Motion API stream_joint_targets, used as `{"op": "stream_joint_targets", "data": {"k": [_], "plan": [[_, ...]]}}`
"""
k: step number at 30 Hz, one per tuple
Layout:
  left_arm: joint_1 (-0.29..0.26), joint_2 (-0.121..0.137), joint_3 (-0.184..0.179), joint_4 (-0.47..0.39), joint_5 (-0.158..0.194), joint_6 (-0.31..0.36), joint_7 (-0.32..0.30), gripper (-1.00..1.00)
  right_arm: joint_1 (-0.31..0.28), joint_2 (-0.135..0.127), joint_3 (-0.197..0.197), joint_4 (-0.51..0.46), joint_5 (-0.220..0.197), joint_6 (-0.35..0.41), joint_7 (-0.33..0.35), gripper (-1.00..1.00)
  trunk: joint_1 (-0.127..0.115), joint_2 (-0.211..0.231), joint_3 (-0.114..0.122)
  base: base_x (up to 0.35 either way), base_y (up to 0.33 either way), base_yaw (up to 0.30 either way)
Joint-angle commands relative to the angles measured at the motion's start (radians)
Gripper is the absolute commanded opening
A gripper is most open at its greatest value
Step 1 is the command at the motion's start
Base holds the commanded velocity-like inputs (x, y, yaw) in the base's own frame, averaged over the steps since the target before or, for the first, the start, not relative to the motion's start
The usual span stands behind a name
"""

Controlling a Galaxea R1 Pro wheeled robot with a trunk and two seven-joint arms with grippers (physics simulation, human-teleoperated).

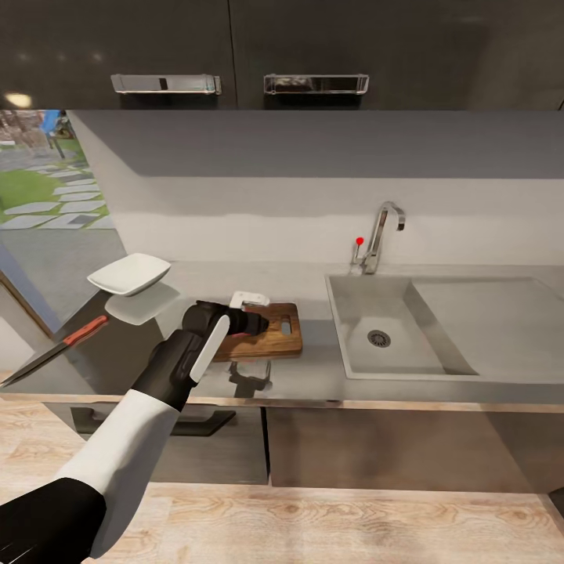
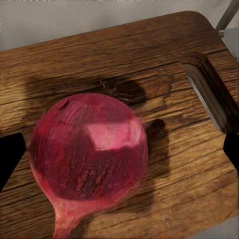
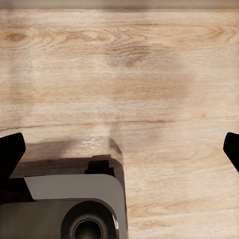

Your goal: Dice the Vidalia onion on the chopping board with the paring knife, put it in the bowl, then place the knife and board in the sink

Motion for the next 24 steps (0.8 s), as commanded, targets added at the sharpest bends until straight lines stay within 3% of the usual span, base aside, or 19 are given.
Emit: {"op": "stream_joint_targets", "data": {"k": [1,15,17,24], "plan": [[-0.001,0.0,-0.001,-0.001,0.011,0.004,0.01,1.0,-0.001,0.0,0.0,0.001,-0.006,-0.004,0.001,1.0,0.0,-0.001,-0.001,0.0,0.0,0.0],[-0.001,0.007,0.002,-0.029,0.011,0.004,0.01,1.0,-0.001,0.0,0.0,0.001,-0.006,-0.004,0.001,1.0,0.0,-0.001,-0.001,0.0,0.0,0.0],[-0.001,0.01,0.003,-0.11,0.011,0.007,0.01,1.0,-0.001,0.0,0.0,0.001,-0.006,-0.004,0.001,1.0,0.0,-0.001,-0.001,0.0,0.0,0.0],[-0.001,0.019,0.004,-0.255,0.011,0.025,0.01,1.0,-0.001,0.001,0.0,0.001,-0.006,-0.004,0.001,1.0,0.0,-0.001,-0.001,0.0,0.0,0.0]]}}
